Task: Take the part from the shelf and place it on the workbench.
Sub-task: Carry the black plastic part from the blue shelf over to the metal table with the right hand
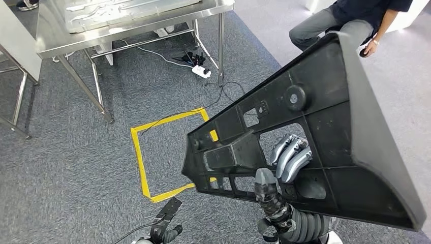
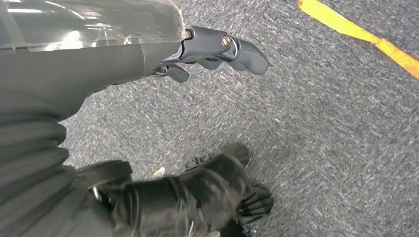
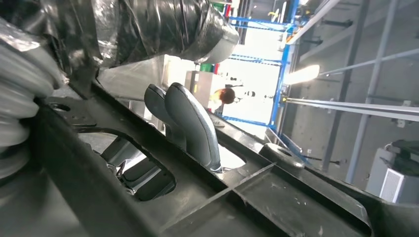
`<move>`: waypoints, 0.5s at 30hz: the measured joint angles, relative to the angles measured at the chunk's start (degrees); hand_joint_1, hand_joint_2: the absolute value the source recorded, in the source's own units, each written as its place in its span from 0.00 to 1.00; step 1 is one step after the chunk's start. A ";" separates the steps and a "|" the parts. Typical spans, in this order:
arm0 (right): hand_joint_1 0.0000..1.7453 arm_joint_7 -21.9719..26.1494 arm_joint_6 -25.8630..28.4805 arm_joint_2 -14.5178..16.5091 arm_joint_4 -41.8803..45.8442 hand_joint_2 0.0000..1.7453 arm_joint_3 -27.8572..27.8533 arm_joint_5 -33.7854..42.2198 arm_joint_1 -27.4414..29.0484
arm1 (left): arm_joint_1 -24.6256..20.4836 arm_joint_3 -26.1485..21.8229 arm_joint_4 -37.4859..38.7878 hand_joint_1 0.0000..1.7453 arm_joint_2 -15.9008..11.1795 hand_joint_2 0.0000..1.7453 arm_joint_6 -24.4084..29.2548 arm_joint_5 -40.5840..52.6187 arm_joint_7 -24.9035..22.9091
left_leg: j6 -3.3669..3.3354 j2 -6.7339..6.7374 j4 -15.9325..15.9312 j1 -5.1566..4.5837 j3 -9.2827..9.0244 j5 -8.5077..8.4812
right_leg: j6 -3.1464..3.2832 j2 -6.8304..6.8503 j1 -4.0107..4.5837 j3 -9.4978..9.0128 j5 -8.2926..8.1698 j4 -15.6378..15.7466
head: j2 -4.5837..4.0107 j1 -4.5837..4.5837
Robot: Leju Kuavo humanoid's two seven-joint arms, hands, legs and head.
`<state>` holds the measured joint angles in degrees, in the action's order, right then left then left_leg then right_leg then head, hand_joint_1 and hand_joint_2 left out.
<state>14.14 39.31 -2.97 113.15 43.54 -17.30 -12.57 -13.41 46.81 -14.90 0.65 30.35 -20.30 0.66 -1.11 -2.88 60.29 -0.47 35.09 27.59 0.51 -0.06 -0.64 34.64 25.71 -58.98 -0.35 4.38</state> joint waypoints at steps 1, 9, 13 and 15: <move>1.00 0.05 0.03 -0.01 0.04 1.00 0.21 0.04 -0.11 | -0.06 -0.01 0.01 0.00 -0.02 1.00 -0.13 -0.01 -0.09 | 0.28 0.74 2.38 0.08 1.16 1.23 | 0.23 0.15 -0.06 -0.20 0.02 0.16 | 0.00 0.10; 1.00 1.10 0.38 -0.26 0.15 1.00 0.75 1.34 -0.17 | -0.17 -0.01 0.06 0.00 -0.09 1.00 -0.86 0.33 -1.14 | 0.34 2.67 1.88 0.33 2.41 -2.03 | 0.27 0.83 0.16 -1.22 1.03 0.12 | 0.00 0.29; 1.00 2.28 0.15 -0.27 0.49 1.00 0.79 2.37 -0.18 | -0.46 -0.01 0.07 0.00 -0.14 1.00 -1.51 0.73 -0.97 | -0.66 2.81 -2.21 -0.11 0.14 -2.36 | -0.84 1.12 0.38 -1.59 1.46 0.34 | 0.00 0.24; 1.00 2.60 0.09 -0.31 0.86 1.00 0.83 2.51 -0.22 | -0.52 -0.01 0.08 0.00 -0.14 1.00 -1.56 0.99 -1.13 | -1.30 2.64 -2.84 0.17 -0.53 -2.46 | -1.40 1.02 0.44 -1.17 2.44 -1.32 | 0.00 0.14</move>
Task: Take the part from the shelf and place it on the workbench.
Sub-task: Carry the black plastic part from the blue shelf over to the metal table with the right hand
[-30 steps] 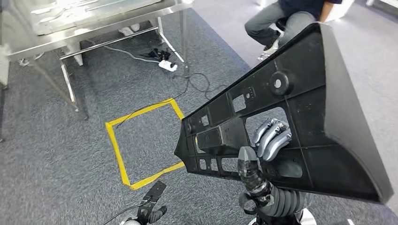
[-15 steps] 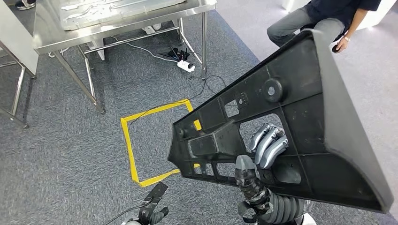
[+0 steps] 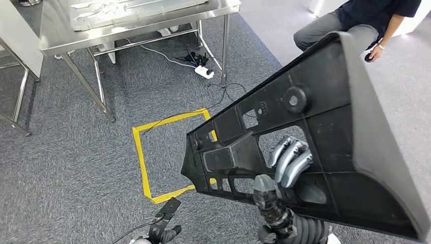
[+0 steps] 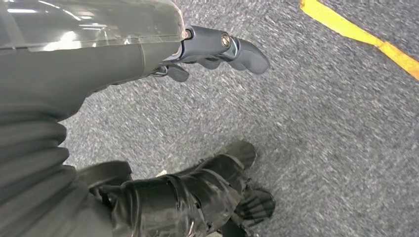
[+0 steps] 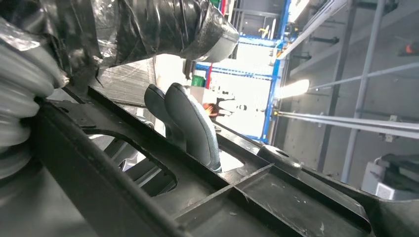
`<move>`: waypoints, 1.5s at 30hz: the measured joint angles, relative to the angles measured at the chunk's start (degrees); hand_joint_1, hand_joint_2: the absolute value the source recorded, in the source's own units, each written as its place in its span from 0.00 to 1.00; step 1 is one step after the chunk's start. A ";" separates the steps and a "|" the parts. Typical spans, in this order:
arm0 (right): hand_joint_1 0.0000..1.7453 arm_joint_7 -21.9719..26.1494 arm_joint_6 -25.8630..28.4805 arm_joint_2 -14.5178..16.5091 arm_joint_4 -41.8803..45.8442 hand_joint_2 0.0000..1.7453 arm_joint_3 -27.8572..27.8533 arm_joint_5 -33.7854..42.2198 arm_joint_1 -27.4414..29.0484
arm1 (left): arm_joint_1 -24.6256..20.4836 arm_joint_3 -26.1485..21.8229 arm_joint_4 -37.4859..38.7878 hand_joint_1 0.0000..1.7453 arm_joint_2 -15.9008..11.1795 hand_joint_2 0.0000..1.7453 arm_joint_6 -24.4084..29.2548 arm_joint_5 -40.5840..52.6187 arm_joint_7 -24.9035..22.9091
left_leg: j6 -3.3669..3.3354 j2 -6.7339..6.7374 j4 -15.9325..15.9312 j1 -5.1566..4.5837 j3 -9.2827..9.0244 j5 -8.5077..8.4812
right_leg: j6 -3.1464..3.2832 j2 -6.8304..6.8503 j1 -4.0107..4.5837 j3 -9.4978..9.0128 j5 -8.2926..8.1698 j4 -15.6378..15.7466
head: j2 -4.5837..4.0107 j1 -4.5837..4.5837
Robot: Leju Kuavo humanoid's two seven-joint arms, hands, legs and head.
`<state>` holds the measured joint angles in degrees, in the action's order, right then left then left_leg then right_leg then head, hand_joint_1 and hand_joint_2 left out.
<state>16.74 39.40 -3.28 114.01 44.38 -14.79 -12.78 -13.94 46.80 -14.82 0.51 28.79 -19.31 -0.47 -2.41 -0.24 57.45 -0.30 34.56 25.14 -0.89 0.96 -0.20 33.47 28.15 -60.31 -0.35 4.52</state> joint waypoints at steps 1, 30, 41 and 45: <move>1.00 0.15 0.05 -0.02 0.16 1.00 0.01 0.01 0.00 | -0.09 0.00 0.01 0.00 0.01 1.00 0.00 0.13 -0.09 | -0.37 -0.04 -0.27 0.17 -0.38 0.00 | -0.23 -0.19 0.04 0.99 1.21 -2.36 | 0.00 -0.09; 1.00 -0.48 0.33 -0.28 0.68 1.00 0.21 -1.57 0.41 | -0.26 0.00 0.01 0.00 -0.08 1.00 -0.07 0.73 -0.71 | 0.28 -0.18 0.49 -0.02 0.41 0.23 | -0.01 -0.80 -0.35 -0.83 0.14 1.00 | 0.00 -0.07; 1.00 -0.70 0.55 -0.54 0.48 1.00 0.22 -2.23 0.91 | -0.41 0.00 0.01 0.00 -0.03 1.00 -0.44 0.79 -0.74 | 0.22 -0.72 1.27 0.01 -2.31 3.64 | -0.65 -1.08 -0.69 3.15 -3.03 -0.60 | 0.00 -0.44; 1.00 -0.74 0.54 -0.54 0.49 1.00 0.23 -2.37 0.96 | -0.46 0.00 0.01 0.00 -0.04 1.00 -0.50 0.92 -0.88 | 1.51 -0.65 1.67 -0.02 -2.58 4.64 | 0.90 -1.17 -0.59 1.92 -1.94 0.46 | 0.00 -0.39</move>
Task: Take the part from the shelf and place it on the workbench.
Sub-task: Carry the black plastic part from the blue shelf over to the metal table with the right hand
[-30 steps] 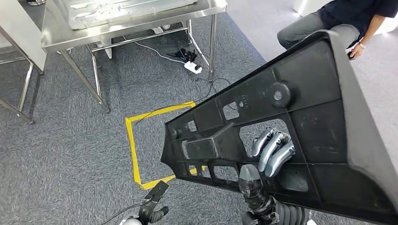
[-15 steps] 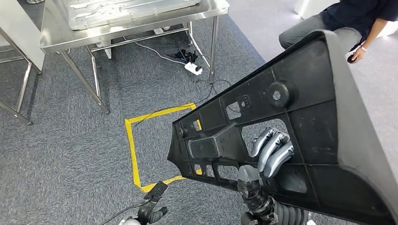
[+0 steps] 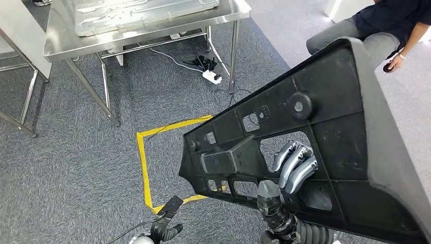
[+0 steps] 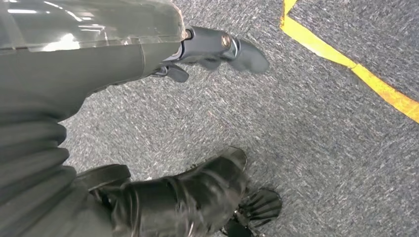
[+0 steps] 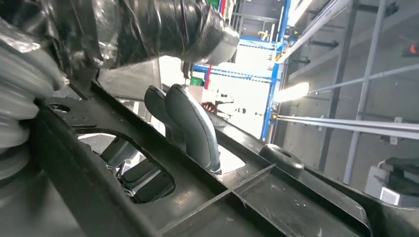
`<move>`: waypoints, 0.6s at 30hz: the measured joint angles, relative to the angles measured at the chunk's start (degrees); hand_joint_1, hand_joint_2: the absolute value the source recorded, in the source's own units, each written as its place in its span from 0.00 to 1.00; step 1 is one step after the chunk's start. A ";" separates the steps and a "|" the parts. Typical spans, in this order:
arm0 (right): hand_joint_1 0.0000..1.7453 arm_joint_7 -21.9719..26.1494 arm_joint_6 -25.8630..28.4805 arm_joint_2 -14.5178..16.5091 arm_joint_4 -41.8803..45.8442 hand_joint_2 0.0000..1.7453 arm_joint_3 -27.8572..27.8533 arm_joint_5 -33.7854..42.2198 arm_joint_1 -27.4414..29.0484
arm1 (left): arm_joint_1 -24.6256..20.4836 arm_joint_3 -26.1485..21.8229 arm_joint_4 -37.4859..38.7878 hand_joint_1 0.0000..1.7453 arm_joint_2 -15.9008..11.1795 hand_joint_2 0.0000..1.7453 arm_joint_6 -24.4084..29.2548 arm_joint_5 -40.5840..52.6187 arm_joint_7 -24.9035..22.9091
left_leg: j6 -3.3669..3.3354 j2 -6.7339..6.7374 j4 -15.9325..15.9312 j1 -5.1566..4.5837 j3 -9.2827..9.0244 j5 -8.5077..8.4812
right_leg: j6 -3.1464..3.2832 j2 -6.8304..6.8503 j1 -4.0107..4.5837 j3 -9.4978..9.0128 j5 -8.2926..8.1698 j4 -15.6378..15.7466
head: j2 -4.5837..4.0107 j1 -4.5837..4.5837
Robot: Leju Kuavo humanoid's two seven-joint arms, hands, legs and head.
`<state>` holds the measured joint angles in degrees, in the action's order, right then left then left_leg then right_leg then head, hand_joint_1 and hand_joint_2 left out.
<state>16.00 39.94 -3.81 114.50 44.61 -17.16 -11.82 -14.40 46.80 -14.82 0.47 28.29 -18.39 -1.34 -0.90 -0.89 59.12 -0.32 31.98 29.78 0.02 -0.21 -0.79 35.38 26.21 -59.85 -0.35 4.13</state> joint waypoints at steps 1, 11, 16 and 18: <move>1.00 0.02 -0.01 0.01 0.01 1.00 0.00 0.00 -0.03 | -0.06 0.00 0.00 0.00 -0.01 1.00 0.00 0.05 -0.04 | 0.28 0.10 1.44 0.07 0.48 0.60 | 0.34 0.06 -0.09 -0.53 0.21 0.20 | 0.00 0.12; 1.00 0.08 -0.05 0.01 -0.18 1.00 0.37 -0.04 0.05 | 0.26 0.00 0.00 0.00 -0.01 1.00 0.08 -0.20 -0.18 | -1.26 3.22 2.42 -0.85 6.89 -6.51 | 0.44 1.87 0.64 -6.88 5.33 1.00 | 0.00 0.09; 1.00 0.03 -0.04 0.00 -0.28 1.00 0.52 -0.08 -0.09 | 0.13 0.00 0.00 0.00 -0.15 1.00 0.19 -0.25 -0.17 | -2.62 1.64 -1.11 -1.12 3.69 -5.16 | -1.01 2.71 0.48 -7.72 5.22 -1.02 | 0.00 -0.22; 1.00 0.04 -0.03 -0.01 -0.30 1.00 0.52 -0.07 -0.09 | 0.02 0.00 0.00 0.00 -0.22 1.00 0.21 -0.48 -0.16 | -3.14 0.65 -1.68 -0.86 2.49 -4.73 | -1.42 1.26 0.25 -4.01 6.18 -6.92 | 0.00 -0.36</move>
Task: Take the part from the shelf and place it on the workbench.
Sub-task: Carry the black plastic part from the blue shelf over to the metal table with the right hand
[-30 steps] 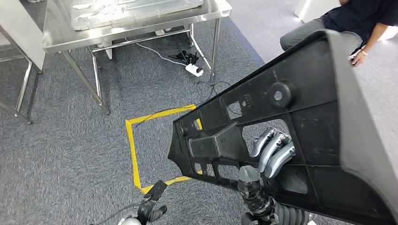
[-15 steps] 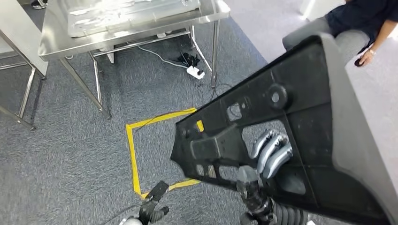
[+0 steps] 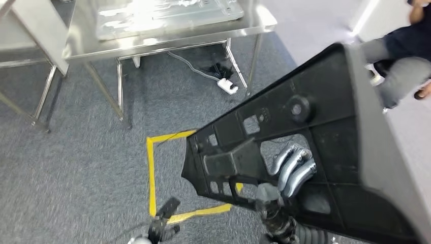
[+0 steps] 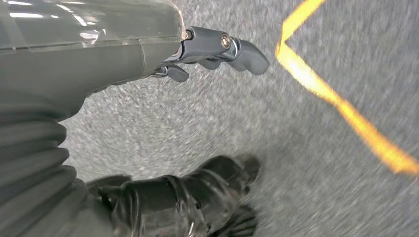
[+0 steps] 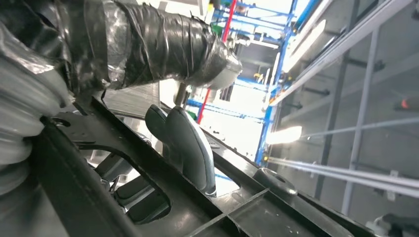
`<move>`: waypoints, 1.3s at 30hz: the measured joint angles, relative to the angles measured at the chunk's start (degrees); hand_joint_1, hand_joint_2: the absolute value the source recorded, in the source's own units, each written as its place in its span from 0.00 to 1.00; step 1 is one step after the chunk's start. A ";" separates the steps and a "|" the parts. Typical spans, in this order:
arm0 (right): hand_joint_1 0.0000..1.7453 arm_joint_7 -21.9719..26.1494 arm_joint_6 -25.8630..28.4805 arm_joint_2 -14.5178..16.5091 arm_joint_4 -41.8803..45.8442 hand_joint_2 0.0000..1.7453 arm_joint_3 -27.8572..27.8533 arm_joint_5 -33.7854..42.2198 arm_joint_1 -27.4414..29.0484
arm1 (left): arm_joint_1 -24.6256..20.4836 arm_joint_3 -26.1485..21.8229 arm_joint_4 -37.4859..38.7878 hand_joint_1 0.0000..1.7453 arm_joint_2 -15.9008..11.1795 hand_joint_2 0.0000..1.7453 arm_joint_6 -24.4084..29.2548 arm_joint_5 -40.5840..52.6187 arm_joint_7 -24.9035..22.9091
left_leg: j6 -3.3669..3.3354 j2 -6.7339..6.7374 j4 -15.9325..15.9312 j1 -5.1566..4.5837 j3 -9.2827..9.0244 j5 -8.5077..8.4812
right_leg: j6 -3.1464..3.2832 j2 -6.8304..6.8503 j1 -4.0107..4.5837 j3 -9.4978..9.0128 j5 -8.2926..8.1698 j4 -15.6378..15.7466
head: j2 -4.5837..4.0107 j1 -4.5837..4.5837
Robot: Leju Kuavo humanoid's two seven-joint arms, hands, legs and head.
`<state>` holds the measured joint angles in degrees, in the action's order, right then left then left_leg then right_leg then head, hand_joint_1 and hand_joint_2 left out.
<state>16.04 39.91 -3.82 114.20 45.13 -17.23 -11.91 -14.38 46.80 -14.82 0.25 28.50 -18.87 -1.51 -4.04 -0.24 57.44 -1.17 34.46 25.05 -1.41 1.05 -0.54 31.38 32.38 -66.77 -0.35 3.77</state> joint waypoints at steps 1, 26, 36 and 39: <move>1.00 -0.01 0.00 -0.01 -0.01 1.00 0.00 0.02 0.05 | -0.05 0.00 0.00 0.00 -0.01 1.00 0.01 -0.15 0.00 | -0.20 -0.59 -0.09 0.08 -0.47 0.35 | -0.25 -0.59 -0.06 2.77 1.26 -3.69 | 0.00 -0.06; 1.00 0.28 0.02 -0.15 -0.31 1.00 0.13 3.46 0.39 | 0.72 0.00 0.04 0.00 -0.07 1.00 -0.19 -1.37 0.04 | 1.69 0.07 1.95 0.15 2.51 0.74 | 1.50 -1.55 -0.06 0.73 -3.87 7.31 | 0.00 -0.35; 1.00 1.31 -0.38 -0.24 -0.15 1.00 0.13 5.87 0.41 | 0.71 0.00 0.07 0.00 0.01 1.00 -0.50 -1.34 0.00 | 0.81 -0.25 -0.26 0.87 -2.43 2.06 | -0.54 -1.30 -0.30 10.29 -0.86 -6.95 | -0.01 -0.55; 1.00 1.36 -0.52 -0.25 -0.14 1.00 0.14 6.08 0.40 | 0.68 0.00 0.07 0.00 0.08 1.00 -0.54 -1.33 -0.01 | 1.54 -0.61 0.35 0.89 -3.63 3.79 | -0.52 -1.39 -0.55 6.48 -7.15 3.53 | 0.00 -0.63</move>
<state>17.40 39.39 -4.08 114.06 45.27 -11.15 -11.51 -13.70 46.80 -14.75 0.33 27.95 -20.20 -1.52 -2.51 -0.84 57.79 -0.29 30.83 28.83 -1.93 -0.35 -1.10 37.85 25.24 -63.24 -0.35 3.14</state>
